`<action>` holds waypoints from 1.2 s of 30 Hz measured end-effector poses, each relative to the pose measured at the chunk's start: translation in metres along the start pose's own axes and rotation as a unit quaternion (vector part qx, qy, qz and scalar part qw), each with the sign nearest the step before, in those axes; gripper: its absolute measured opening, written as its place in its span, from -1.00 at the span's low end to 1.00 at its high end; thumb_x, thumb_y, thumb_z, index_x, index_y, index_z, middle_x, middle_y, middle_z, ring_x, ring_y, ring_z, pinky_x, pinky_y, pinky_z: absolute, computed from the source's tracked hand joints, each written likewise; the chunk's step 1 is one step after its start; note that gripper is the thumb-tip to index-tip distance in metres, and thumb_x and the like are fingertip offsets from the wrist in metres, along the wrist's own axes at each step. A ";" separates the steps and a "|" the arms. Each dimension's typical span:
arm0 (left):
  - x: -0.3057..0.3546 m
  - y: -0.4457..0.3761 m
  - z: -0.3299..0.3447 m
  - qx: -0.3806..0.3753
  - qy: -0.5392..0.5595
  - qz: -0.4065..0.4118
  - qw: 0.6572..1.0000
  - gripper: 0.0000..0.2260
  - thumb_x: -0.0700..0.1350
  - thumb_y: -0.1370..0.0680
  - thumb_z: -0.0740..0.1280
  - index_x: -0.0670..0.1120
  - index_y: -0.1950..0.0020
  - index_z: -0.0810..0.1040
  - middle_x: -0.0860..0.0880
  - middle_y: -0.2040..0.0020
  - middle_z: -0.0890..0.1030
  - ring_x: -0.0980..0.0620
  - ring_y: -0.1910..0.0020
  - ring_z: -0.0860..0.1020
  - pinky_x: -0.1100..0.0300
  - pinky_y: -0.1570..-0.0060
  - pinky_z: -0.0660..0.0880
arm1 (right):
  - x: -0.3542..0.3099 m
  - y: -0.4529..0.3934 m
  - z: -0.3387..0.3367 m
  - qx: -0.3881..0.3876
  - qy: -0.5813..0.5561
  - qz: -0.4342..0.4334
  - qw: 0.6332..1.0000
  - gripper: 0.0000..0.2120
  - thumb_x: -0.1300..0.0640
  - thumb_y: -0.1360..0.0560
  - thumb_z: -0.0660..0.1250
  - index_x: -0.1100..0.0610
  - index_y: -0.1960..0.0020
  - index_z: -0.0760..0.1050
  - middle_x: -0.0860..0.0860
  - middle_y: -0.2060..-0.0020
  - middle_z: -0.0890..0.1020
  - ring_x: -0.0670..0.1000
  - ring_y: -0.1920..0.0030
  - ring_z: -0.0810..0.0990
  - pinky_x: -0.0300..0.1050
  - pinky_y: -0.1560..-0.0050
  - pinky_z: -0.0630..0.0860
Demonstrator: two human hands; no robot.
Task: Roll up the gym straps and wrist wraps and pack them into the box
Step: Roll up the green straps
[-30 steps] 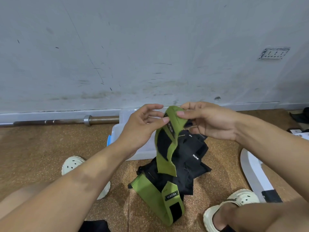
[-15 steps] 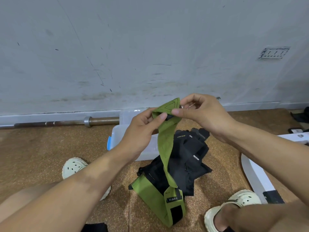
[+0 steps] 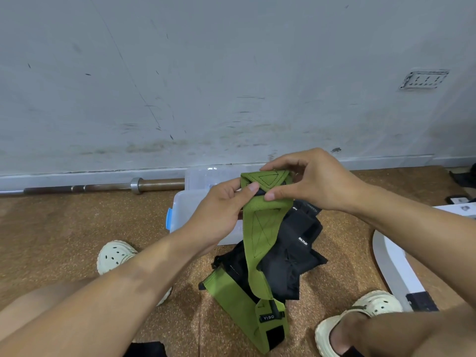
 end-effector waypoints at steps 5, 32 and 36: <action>-0.005 -0.001 0.004 0.002 0.013 -0.024 1.000 -0.75 -0.04 -0.68 0.24 -0.08 -0.25 0.64 -0.11 -0.10 0.74 -0.05 -0.10 0.70 0.10 -0.11 0.59 | 0.001 -0.001 -0.003 0.037 0.037 -0.020 0.998 -0.66 -0.02 -0.33 0.65 -0.11 -0.07 0.67 -0.12 0.07 0.74 -0.20 0.24 0.67 -0.33 0.18 0.57; 0.010 -0.005 -0.015 0.046 0.061 0.016 0.997 -0.66 -0.28 -0.64 0.31 -0.03 -0.40 0.50 -0.21 -0.12 0.71 -0.16 -0.08 0.70 -0.01 -0.07 0.64 | 0.018 0.000 0.023 -0.040 -0.280 0.087 0.955 -0.56 0.17 -0.26 0.56 0.09 -0.14 0.67 0.13 0.03 0.77 0.03 0.10 0.76 -0.20 0.21 0.67; 0.007 -0.002 -0.010 0.033 0.072 0.004 0.997 -0.60 -0.25 -0.68 0.24 0.08 -0.48 0.41 -0.24 -0.23 0.65 -0.17 -0.21 0.66 -0.11 -0.27 0.56 | 0.020 0.002 0.026 -0.006 -0.267 0.081 0.960 -0.51 0.12 -0.22 0.58 0.02 -0.15 0.67 0.17 0.02 0.76 0.25 -0.05 0.73 0.11 -0.02 0.70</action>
Point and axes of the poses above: each hand's wrist, its own y-axis away from the middle knuckle, its own z-axis out of the palm, x = y × z, the point moved 7 cm from there along -y, towards the middle knuckle
